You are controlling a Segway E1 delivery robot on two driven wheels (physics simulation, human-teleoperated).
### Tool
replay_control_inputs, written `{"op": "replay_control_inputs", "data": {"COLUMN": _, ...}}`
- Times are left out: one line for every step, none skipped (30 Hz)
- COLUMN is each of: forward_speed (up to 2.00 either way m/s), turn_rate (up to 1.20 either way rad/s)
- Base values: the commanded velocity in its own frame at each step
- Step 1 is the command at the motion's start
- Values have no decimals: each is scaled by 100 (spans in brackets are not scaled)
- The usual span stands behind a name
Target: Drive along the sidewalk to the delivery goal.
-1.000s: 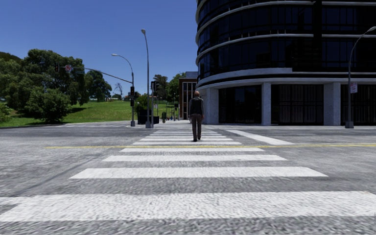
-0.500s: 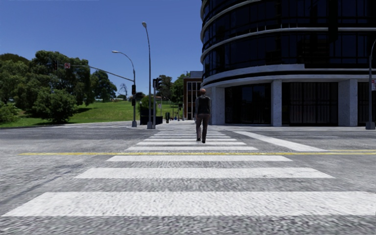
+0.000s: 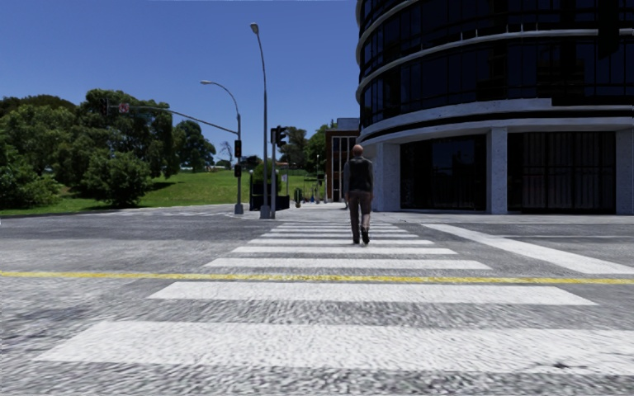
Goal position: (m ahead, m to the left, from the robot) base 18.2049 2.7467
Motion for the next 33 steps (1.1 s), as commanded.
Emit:
{"op": "replay_control_inputs", "data": {"forward_speed": 200, "turn_rate": 34}}
{"op": "replay_control_inputs", "data": {"forward_speed": 200, "turn_rate": 34}}
{"op": "replay_control_inputs", "data": {"forward_speed": 200, "turn_rate": 34}}
{"op": "replay_control_inputs", "data": {"forward_speed": 200, "turn_rate": 32}}
{"op": "replay_control_inputs", "data": {"forward_speed": 200, "turn_rate": 0}}
{"op": "replay_control_inputs", "data": {"forward_speed": 200, "turn_rate": 0}}
{"op": "replay_control_inputs", "data": {"forward_speed": 200, "turn_rate": 0}}
{"op": "replay_control_inputs", "data": {"forward_speed": 200, "turn_rate": 0}}
{"op": "replay_control_inputs", "data": {"forward_speed": 200, "turn_rate": 0}}
{"op": "replay_control_inputs", "data": {"forward_speed": 200, "turn_rate": 0}}
{"op": "replay_control_inputs", "data": {"forward_speed": 200, "turn_rate": 0}}
{"op": "replay_control_inputs", "data": {"forward_speed": 200, "turn_rate": 0}}
{"op": "replay_control_inputs", "data": {"forward_speed": 200, "turn_rate": 0}}
{"op": "replay_control_inputs", "data": {"forward_speed": 200, "turn_rate": 0}}
{"op": "replay_control_inputs", "data": {"forward_speed": 200, "turn_rate": 0}}
{"op": "replay_control_inputs", "data": {"forward_speed": 200, "turn_rate": 0}}
{"op": "replay_control_inputs", "data": {"forward_speed": 200, "turn_rate": 0}}
{"op": "replay_control_inputs", "data": {"forward_speed": 200, "turn_rate": 0}}
{"op": "replay_control_inputs", "data": {"forward_speed": 200, "turn_rate": 0}}
{"op": "replay_control_inputs", "data": {"forward_speed": 200, "turn_rate": 0}}
{"op": "replay_control_inputs", "data": {"forward_speed": 200, "turn_rate": 0}}
{"op": "replay_control_inputs", "data": {"forward_speed": 200, "turn_rate": 0}}
{"op": "replay_control_inputs", "data": {"forward_speed": 200, "turn_rate": 0}}
{"op": "replay_control_inputs", "data": {"forward_speed": 200, "turn_rate": 0}}
{"op": "replay_control_inputs", "data": {"forward_speed": 200, "turn_rate": 0}}
{"op": "replay_control_inputs", "data": {"forward_speed": 200, "turn_rate": 0}}
{"op": "replay_control_inputs", "data": {"forward_speed": 200, "turn_rate": 0}}
{"op": "replay_control_inputs", "data": {"forward_speed": 200, "turn_rate": 0}}
{"op": "replay_control_inputs", "data": {"forward_speed": 200, "turn_rate": 0}}
{"op": "replay_control_inputs", "data": {"forward_speed": 200, "turn_rate": 0}}
{"op": "replay_control_inputs", "data": {"forward_speed": 200, "turn_rate": 0}}
{"op": "replay_control_inputs", "data": {"forward_speed": 200, "turn_rate": 0}}
{"op": "replay_control_inputs", "data": {"forward_speed": 200, "turn_rate": 0}}
